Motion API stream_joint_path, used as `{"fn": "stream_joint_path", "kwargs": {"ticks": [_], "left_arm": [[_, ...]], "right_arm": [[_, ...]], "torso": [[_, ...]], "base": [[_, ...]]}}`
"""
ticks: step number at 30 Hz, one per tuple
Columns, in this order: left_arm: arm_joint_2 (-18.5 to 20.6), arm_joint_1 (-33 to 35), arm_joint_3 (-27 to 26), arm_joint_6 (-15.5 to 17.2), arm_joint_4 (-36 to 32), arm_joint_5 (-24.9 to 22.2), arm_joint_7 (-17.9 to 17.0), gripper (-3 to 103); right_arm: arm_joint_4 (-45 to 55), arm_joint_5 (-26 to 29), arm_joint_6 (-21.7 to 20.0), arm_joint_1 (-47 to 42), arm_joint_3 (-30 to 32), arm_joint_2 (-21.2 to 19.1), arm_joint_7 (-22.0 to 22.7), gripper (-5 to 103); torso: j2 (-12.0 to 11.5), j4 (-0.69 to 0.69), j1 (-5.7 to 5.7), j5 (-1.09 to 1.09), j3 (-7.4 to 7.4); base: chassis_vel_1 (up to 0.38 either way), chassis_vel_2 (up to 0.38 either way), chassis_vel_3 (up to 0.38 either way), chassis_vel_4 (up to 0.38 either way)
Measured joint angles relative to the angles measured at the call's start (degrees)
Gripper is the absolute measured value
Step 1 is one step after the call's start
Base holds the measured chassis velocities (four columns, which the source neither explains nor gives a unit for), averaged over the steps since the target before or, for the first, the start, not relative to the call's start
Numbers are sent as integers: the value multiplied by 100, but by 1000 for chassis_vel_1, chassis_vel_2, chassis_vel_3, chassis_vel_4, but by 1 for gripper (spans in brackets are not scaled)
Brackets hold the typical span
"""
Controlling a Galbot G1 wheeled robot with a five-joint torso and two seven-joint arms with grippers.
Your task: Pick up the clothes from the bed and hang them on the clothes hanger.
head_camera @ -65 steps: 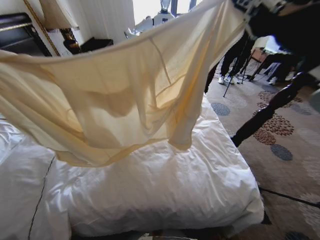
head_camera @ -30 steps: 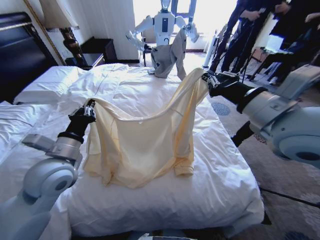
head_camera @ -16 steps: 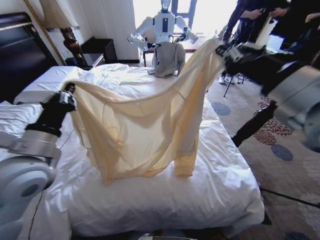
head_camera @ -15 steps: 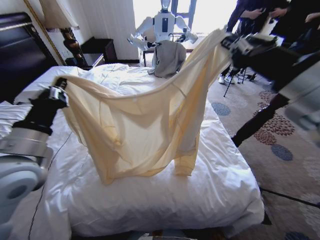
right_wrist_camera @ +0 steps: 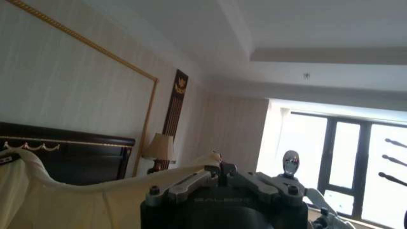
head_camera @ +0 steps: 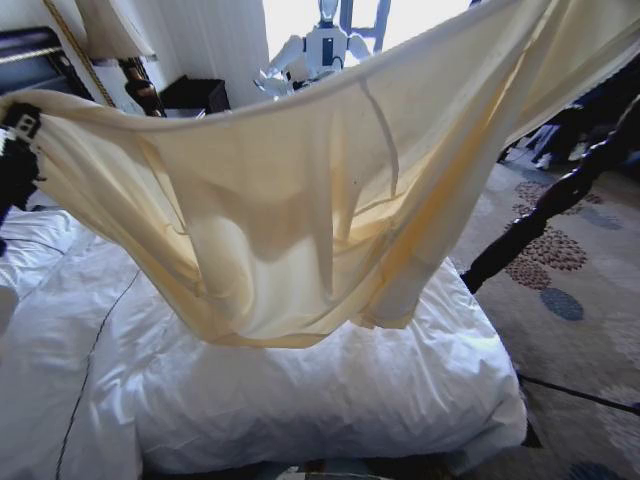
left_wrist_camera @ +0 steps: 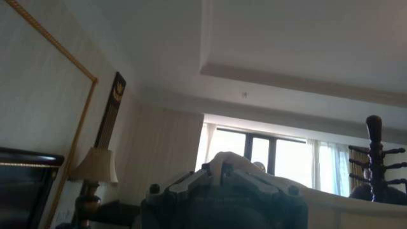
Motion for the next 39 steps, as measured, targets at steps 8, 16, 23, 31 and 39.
{"fn": "stream_joint_path", "kwargs": {"ticks": [8, 16, 23, 31, 39], "left_arm": [[-373, 718, -819, 85, 1, -307, 243, 2], [-571, 917, -866, 83, 2, -290, 343, 2], [-561, 931, -848, 85, 9, -281, 335, 2], [-552, 298, 1335, 80, 16, 781, 157, 2], [-369, -802, 3636, -143, 258, 1785, 204, 2]], "right_arm": [[10, -131, 14, 27, -323, 269, 128, 0], [7, -850, 111, 53, -1108, 849, 465, 0], [4, -959, 83, 51, -1266, 1047, 528, 0], [-6, -1673, -105, -341, -1807, 1813, 818, 0], [-691, -3266, -200, -1567, -2087, 2763, 704, 0]], "torso": [[0, 3, 0, 2, 0], [0, 1, 0, 7, 1], [0, 1, -1, 5, 1], [-1, 1, 2, 3, 2], [-1, -4, -2, 7, 0]], "base": [[0, 0, 0, 0], [0, 0, 0, 0], [0, 0, 0, 0], [0, 0, 0, 0], [0, 0, 0, 0]]}}
